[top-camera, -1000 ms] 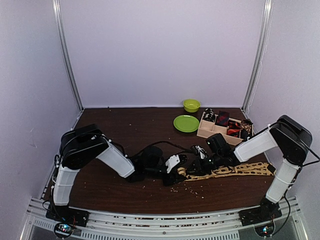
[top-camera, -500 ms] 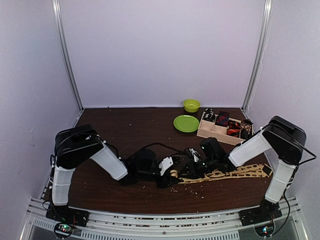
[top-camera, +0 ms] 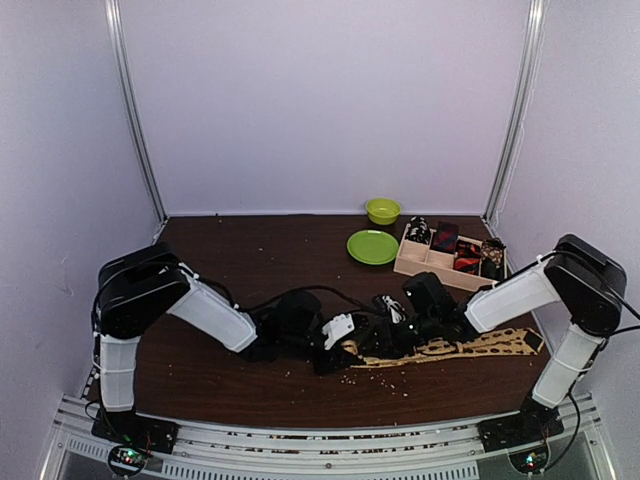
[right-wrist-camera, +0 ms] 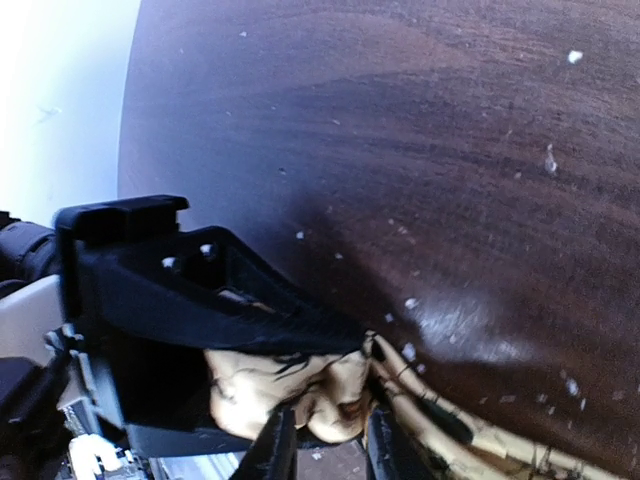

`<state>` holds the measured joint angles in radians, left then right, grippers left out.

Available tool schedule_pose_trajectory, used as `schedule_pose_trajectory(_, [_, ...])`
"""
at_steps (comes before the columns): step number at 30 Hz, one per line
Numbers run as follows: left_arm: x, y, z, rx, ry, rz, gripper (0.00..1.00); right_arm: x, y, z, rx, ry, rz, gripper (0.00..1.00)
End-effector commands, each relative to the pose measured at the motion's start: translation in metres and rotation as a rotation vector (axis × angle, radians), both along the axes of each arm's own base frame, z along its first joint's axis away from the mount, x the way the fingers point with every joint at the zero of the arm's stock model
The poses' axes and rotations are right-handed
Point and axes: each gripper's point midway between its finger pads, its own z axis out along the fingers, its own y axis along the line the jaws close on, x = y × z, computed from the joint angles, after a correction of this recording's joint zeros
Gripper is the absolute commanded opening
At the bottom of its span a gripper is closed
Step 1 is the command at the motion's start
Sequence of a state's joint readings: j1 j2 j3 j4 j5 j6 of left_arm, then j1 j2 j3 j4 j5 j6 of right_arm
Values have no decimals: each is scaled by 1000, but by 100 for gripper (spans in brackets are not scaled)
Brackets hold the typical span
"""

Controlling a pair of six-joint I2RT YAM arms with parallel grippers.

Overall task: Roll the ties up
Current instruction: Roll the tie at the center of the board.

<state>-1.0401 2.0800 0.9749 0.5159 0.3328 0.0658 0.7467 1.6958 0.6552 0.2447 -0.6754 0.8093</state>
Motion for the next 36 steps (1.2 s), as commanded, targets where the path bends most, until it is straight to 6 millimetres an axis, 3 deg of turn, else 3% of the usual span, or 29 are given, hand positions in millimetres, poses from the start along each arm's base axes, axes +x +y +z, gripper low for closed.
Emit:
schedule_pose_trajectory(1, [-15,33,-46,222,57,-10,33,-5,5,24,78,-19,1,30])
schedule_pose_trajectory(6, [-14,33,-46,231,60,0,32,-8,23,40,229,37,-11,35])
schedule_pose_trajectory(12, [-14,34,-47,233,61,2,32,-10,33,29,217,54,-6,33])
schedule_pose_trajectory(14, [-14,34,-48,234,63,4,32,-10,31,19,186,57,-11,28])
schedule_pose_trajectory(20, [-13,34,-48,237,63,4,33,-18,18,-7,101,86,-11,1])
schedule_pose_trajectory(28, [-10,33,-44,232,52,14,36,-22,2,-21,46,96,-26,0])
schedule_pose_trajectory(36, [-7,21,-10,84,16,27,57,-24,-13,-27,16,101,-41,0])
